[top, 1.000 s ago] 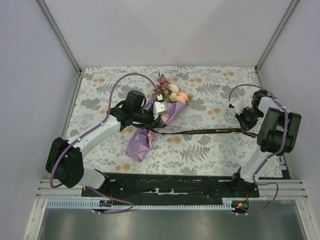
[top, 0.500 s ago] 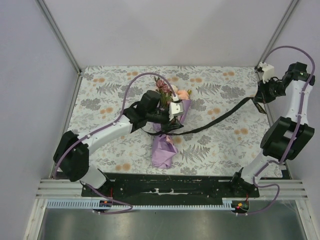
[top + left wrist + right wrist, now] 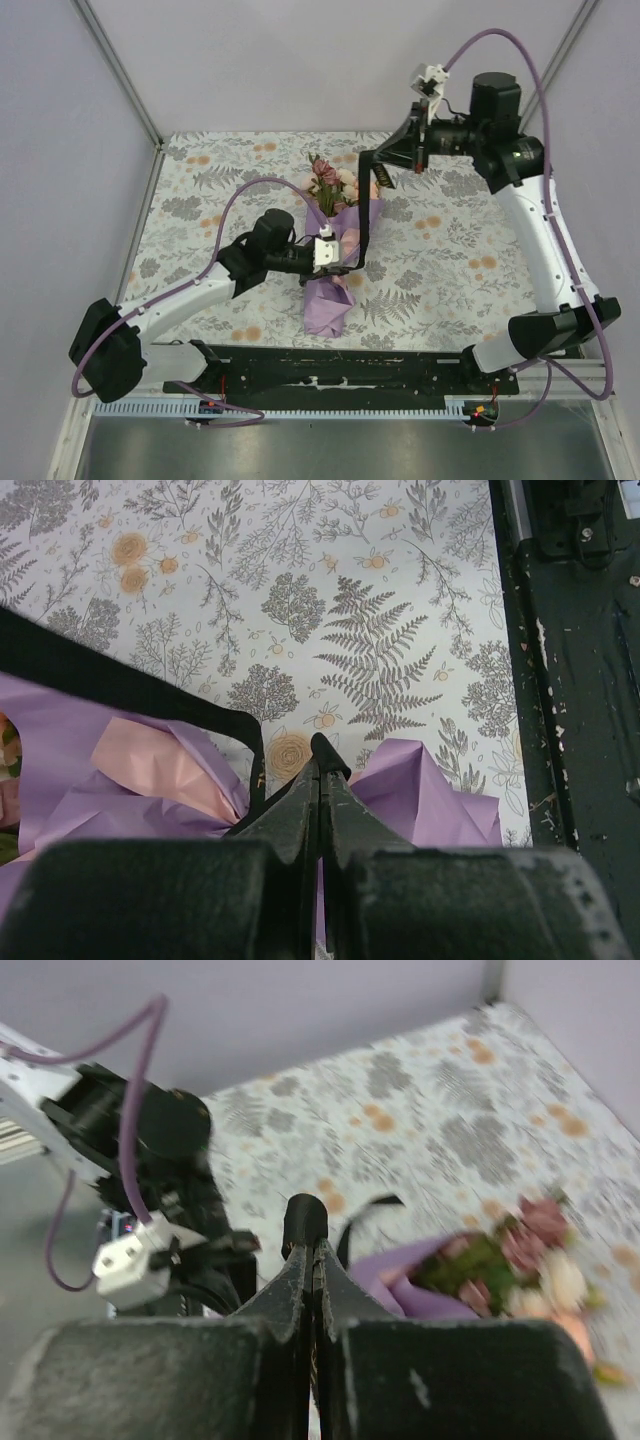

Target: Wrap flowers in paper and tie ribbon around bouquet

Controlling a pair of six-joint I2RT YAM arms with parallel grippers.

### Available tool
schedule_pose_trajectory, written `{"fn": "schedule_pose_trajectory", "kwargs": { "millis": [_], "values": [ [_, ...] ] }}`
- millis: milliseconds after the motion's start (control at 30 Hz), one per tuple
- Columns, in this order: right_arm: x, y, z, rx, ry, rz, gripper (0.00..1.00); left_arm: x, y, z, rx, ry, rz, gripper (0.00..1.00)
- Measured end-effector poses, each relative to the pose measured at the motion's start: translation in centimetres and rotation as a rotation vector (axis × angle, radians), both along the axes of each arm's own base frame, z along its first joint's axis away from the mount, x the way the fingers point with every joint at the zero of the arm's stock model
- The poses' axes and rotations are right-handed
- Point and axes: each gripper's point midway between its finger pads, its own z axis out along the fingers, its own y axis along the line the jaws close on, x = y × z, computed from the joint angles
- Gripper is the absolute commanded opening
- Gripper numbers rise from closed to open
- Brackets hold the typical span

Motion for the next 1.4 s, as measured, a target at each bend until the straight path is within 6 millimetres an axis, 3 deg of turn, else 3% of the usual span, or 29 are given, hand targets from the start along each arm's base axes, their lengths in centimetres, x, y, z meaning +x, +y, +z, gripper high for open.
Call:
{"fn": "schedule_pose_trajectory", "kwargs": {
  "millis": [100, 233, 300, 433, 533, 567, 667, 767, 900, 1067, 1167, 1300, 1400],
  "values": [
    [-0.8, 5.6, 1.5, 0.083, 0.023, 0.123, 0.00, -0.4, 0.5, 0.0, -0.007, -0.038, -0.010, 0.02],
    [0.4, 12.8, 1.8, 0.165, 0.079, 0.237, 0.00, -0.7, 0.9, 0.5, -0.024, -0.092, -0.021, 0.02],
    [0.9, 16.2, 0.8, 0.185, 0.121, 0.280, 0.00, -0.9, 1.1, 0.6, -0.029, -0.111, -0.026, 0.02],
    [1.5, 22.2, -3.2, 0.182, 0.215, 0.336, 0.01, -1.3, 1.5, 0.8, -0.037, -0.142, -0.033, 0.02],
    [1.9, 25.7, -7.3, 0.156, 0.294, 0.353, 0.49, -1.5, 1.8, 0.7, -0.036, -0.152, -0.030, 0.02],
    [2.1, 26.6, -8.9, 0.143, 0.321, 0.357, 0.58, -1.5, 1.9, 0.6, -0.034, -0.153, -0.029, 0.02],
    [2.8, 27.8, -13.7, 0.087, 0.404, 0.346, 0.65, -1.3, 2.0, 0.2, -0.029, -0.155, -0.017, 0.02],
    [3.2, 26.9, -17.0, 0.023, 0.469, 0.314, 0.70, -1.1, 2.0, 0.4, -0.035, -0.161, -0.007, 0.02],
    [3.3, 21.9, -19.4, -0.061, 0.543, 0.244, 0.70, -0.5, 1.7, 0.8, -0.053, -0.169, 0.013, 0.02],
    [2.8, 12.0, -17.5, -0.100, 0.519, 0.126, 0.68, 1.0, 2.0, 0.4, -0.055, -0.158, 0.056, 0.02],
    [0.1, 8.2, -16.6, -0.112, 0.469, 0.107, 0.68, 2.4, 2.6, -0.3, -0.042, -0.142, 0.096, 0.02],
    [-5.3, 7.4, -18.3, -0.149, 0.489, 0.168, 0.69, 3.4, 3.2, -1.2, -0.025, -0.123, 0.125, 0.02],
    [-7.1, 8.0, -21.2, -0.201, 0.549, 0.198, 0.69, 3.6, 3.1, -1.3, -0.023, -0.115, 0.122, 0.02]
  ]
}}
